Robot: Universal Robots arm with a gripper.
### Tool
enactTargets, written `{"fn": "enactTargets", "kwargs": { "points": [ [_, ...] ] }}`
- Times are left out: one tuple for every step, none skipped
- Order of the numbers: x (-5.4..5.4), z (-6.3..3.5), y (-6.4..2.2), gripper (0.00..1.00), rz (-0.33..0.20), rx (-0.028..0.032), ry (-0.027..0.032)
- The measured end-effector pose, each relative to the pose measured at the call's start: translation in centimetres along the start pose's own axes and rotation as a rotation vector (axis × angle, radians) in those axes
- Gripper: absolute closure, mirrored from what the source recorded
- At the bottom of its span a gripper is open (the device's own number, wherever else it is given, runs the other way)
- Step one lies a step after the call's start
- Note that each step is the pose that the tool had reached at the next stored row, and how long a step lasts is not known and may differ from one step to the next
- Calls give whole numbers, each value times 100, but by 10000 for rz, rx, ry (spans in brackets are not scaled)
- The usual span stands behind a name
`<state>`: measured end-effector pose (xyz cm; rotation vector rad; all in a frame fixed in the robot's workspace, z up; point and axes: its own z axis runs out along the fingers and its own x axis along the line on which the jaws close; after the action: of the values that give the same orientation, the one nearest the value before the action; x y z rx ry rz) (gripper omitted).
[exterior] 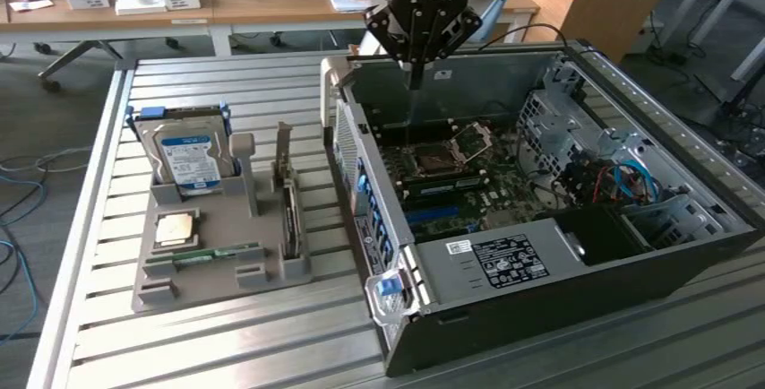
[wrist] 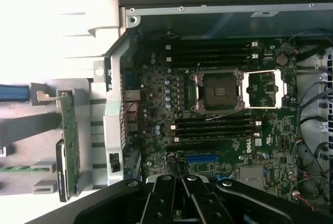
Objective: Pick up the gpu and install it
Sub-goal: 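Reach for the gpu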
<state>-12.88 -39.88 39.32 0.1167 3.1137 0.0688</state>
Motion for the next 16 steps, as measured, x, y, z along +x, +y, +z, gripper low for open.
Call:
{"fn": "enactTargets", "kwargs": {
  "points": [
    [12, 0, -1, 89, 0, 0, 0],
    [23, 0, -2, 89, 0, -1, 0],
    [34, -1, -2, 89, 0, 0, 0],
    [43, -1, -3, 89, -1, 0, 0],
    [54, -1, -4, 89, -1, 0, 0],
    [64, -1, -5, 89, -1, 0, 0],
    [73, -1, -5, 89, -1, -1, -1],
    [82, -2, -6, 89, -1, -1, -1],
    [94, -2, -7, 89, -1, 0, 0],
    [105, -3, -8, 89, -1, 0, 1],
    [117, -3, -9, 89, 0, 0, 0],
    [130, -3, -10, 89, 0, 0, 0],
    [143, -3, -11, 89, 0, 0, 0],
    [155, -4, -12, 89, 0, 0, 0],
    [166, -4, -12, 89, 0, -1, -1],
    [175, -4, -13, 89, 0, 0, 0]
  ]
}}
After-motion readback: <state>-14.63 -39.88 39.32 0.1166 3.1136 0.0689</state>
